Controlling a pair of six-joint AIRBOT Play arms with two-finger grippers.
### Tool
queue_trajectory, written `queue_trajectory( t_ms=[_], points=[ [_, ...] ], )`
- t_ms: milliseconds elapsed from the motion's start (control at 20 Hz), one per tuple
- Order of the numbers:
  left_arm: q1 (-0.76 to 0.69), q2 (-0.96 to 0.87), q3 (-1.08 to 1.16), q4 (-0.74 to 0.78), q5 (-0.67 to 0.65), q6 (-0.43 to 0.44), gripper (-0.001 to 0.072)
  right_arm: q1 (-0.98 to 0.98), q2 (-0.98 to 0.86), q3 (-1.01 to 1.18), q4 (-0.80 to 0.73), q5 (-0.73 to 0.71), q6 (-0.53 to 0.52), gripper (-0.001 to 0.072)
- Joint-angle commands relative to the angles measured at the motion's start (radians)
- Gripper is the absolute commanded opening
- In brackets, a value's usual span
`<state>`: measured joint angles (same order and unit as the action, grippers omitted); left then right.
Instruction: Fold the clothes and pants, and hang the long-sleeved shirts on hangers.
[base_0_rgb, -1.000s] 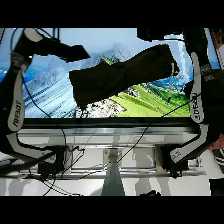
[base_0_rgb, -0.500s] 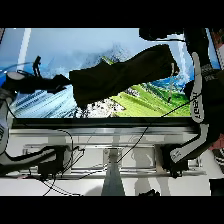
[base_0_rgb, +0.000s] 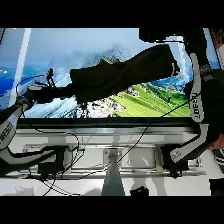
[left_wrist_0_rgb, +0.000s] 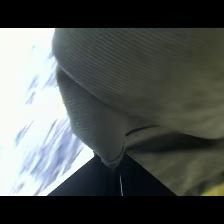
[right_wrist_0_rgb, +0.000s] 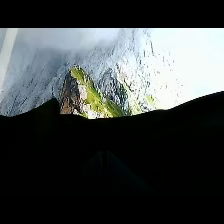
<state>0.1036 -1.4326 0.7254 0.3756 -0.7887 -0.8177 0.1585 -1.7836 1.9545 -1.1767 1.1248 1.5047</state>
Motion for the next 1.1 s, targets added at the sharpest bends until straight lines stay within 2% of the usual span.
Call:
queue_trajectory(
  t_ms=[0, 100, 150, 200, 350, 600, 750, 850, 950, 1050],
  points=[
    [-0.011, 0.003, 0.123, -0.016, -0.093, 0.074, 0.0015, 0.039, -0.030, -0.057, 0.002, -0.002, 0.001, 0.0031],
    [-0.006, 0.029, 0.233, 0.048, -0.201, 0.043, 0.0013, 0.095, -0.086, -0.081, 0.004, 0.005, 0.001, 0.0031],
    [-0.006, 0.050, 0.280, 0.078, -0.235, -0.013, 0.0013, 0.129, -0.119, -0.090, 0.015, 0.007, 0.001, 0.0030],
    [-0.006, 0.078, 0.326, 0.108, -0.266, -0.070, 0.0013, 0.172, -0.158, -0.096, 0.053, 0.006, 0.001, 0.0030],
    [-0.005, 0.180, 0.429, 0.165, -0.343, -0.153, 0.0014, 0.309, -0.252, -0.095, 0.206, -0.045, 0.001, 0.0030],
    [0.037, 0.325, 0.463, 0.259, -0.328, -0.163, 0.0015, 0.528, -0.278, -0.095, 0.330, -0.185, 0.001, 0.0031],
    [0.118, 0.354, 0.463, 0.291, -0.304, -0.177, 0.0015, 0.534, -0.246, -0.095, 0.304, -0.201, 0.001, 0.0031],
    [0.132, 0.346, 0.463, 0.290, -0.284, -0.206, 0.0015, 0.488, -0.210, -0.095, 0.204, -0.200, 0.004, 0.0032],
    [0.086, 0.312, 0.463, 0.287, -0.282, -0.208, 0.0015, 0.412, -0.164, -0.095, 0.130, -0.196, 0.006, 0.0032],
    [-0.013, 0.253, 0.463, 0.239, -0.234, -0.208, 0.0015, 0.318, -0.114, -0.095, 0.122, -0.194, 0.013, 0.0032]
  ],
)
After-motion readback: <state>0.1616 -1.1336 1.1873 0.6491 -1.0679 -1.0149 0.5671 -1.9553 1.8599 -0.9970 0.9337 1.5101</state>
